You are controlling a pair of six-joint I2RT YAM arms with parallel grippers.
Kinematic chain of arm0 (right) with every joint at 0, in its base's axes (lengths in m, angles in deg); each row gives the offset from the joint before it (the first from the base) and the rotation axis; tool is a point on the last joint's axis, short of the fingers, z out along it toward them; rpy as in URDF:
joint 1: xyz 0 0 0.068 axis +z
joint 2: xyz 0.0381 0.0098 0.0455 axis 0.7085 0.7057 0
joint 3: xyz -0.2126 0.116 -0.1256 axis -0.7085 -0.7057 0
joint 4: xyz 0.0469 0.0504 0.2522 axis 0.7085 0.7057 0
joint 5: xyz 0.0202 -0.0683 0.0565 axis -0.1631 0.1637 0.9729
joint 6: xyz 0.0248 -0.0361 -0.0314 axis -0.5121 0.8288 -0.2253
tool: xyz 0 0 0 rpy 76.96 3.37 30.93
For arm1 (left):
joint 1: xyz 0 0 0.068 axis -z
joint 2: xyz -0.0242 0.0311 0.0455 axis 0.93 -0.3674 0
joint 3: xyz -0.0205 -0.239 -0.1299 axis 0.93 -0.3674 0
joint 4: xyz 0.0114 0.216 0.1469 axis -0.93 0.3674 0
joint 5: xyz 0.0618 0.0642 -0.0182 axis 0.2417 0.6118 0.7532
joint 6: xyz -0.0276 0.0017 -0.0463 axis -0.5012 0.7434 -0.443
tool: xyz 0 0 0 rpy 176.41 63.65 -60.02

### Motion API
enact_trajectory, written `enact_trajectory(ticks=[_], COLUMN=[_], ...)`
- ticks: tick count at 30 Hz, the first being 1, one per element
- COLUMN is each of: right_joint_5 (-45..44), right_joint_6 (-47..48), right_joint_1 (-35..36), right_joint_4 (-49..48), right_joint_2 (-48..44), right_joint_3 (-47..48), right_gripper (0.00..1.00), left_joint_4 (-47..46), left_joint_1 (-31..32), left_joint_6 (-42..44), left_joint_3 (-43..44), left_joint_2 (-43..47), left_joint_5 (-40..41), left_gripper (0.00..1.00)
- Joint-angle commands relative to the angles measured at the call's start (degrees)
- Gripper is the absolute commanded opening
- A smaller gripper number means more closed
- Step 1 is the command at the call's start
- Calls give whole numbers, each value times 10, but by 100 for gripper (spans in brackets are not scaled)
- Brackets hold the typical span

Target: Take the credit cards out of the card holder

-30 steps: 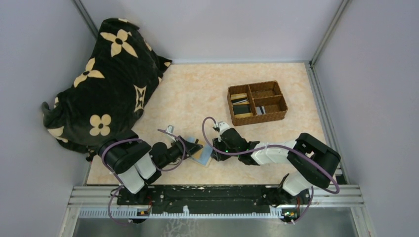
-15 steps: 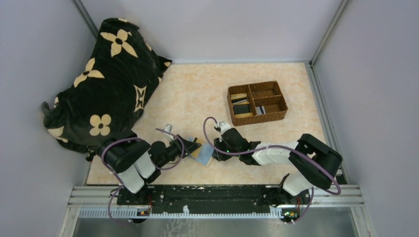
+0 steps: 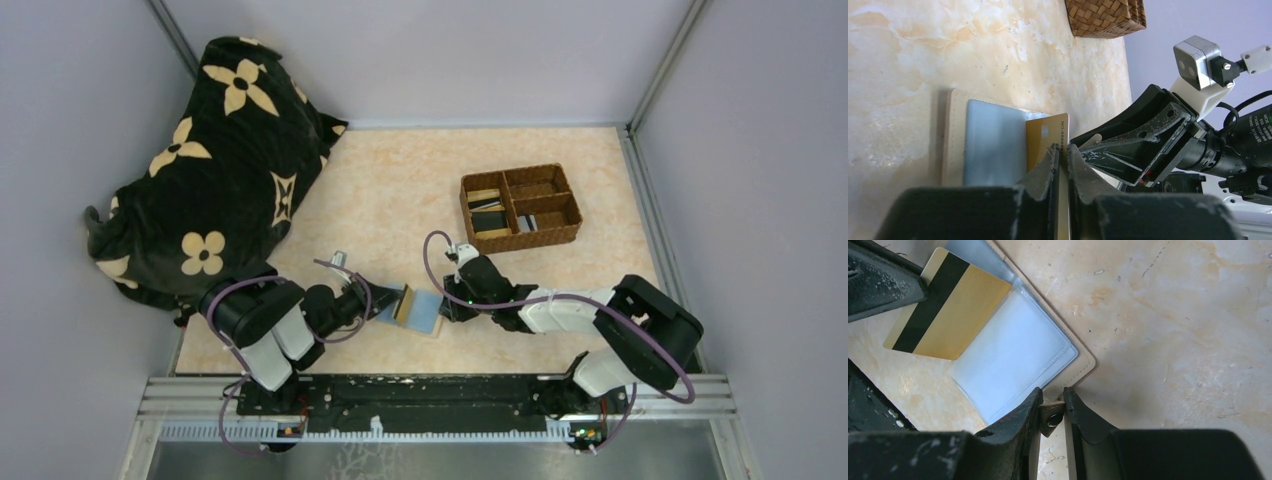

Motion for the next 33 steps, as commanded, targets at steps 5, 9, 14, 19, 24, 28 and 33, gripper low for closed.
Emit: enact_trajectory(ticks=[5, 9, 14, 19, 24, 28, 33], right_joint_5=[-12, -18, -25, -33, -34, 9, 92], right_joint_6=[14, 16, 25, 38, 50, 57, 44], right_joint_1=[-6, -6, -16, -37, -65, -78, -81], right_joint_4=[68, 74, 91, 115, 140, 134, 102], right_joint_2=[6, -3, -25, -59, -105, -186, -306], right_joint_3=[-20, -21, -22, -29, -41, -55, -53], right_gripper=[23, 22, 22, 22, 22, 21, 21], left_joint_4=[-156, -156, -124, -100, -79, -99, -155], left_joint_1=[-2, -2, -2, -2, -3, -4, 7], left_joint_6=[-4, -1, 1, 6, 4, -14, -45], left_joint_3=[-109, -119, -117, -104, -78, -42, 26], left_joint_2=[-36, -17, 29, 60, 71, 66, 27], left_joint_5=[-31, -22, -17, -7, -11, -57, -136], left_gripper=[0, 0, 0, 0, 0, 0, 0])
